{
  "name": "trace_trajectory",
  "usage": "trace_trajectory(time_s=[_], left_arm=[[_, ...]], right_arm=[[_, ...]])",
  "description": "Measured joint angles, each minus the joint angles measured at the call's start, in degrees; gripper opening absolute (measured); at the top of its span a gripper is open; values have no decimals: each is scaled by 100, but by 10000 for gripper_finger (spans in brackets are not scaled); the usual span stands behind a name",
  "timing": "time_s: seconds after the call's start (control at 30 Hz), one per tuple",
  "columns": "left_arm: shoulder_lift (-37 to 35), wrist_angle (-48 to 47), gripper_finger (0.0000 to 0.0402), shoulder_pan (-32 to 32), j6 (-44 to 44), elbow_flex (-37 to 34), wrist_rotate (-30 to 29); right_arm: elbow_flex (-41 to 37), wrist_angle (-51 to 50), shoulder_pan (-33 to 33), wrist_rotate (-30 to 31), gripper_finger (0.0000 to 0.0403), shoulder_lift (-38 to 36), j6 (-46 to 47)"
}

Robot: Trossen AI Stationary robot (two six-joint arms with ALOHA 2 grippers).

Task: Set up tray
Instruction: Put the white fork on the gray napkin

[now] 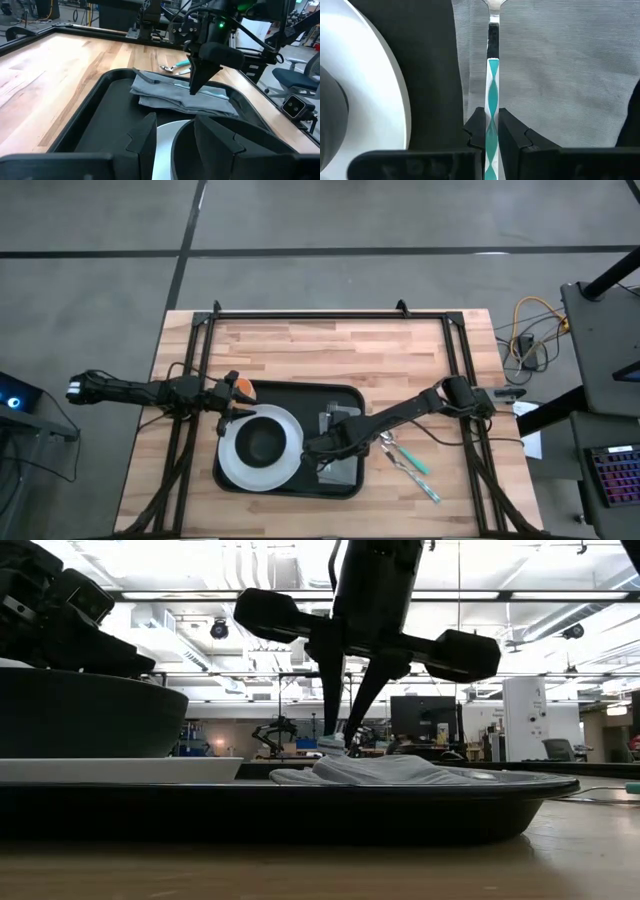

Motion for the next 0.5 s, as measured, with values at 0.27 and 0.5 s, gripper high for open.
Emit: trace_trajectory(time_s=[0.27,0.5], left_arm=[[-1,0,115,1,0,0,-1],[-1,0,115,-1,0,0,-2]], right_arm=[[-171,229,0,-17,15,-2,-47],[-522,671,1,-57,15,-2,-91]])
